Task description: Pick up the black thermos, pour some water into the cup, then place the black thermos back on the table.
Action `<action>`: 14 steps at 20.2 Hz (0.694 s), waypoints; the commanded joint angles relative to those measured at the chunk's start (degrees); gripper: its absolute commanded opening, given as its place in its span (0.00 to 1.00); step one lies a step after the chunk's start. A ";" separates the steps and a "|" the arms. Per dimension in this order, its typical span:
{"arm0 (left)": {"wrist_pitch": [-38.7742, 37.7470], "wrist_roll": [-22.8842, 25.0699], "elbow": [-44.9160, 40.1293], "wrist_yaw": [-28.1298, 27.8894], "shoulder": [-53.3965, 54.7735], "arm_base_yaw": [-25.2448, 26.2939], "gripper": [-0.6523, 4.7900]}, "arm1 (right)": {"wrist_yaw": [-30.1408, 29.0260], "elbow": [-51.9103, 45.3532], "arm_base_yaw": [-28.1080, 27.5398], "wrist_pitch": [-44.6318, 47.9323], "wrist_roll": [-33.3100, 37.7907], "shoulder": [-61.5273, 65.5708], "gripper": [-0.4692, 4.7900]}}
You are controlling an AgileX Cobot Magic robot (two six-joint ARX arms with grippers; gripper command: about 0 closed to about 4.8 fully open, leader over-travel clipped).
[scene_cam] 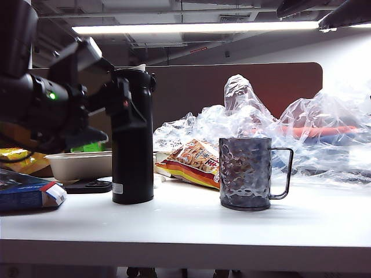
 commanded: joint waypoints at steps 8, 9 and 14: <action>0.63 0.24 6.16 -0.76 5.44 -0.07 1.00 | 0.15 0.04 0.07 -2.03 -0.39 -0.15 1.00; 0.63 0.24 6.71 -0.74 6.08 -0.07 1.00 | 0.15 0.04 0.07 -2.03 -0.46 -0.15 1.00; 0.63 0.20 7.34 -1.40 9.86 -0.07 1.00 | 0.57 0.04 0.04 -2.03 -3.15 -0.17 1.00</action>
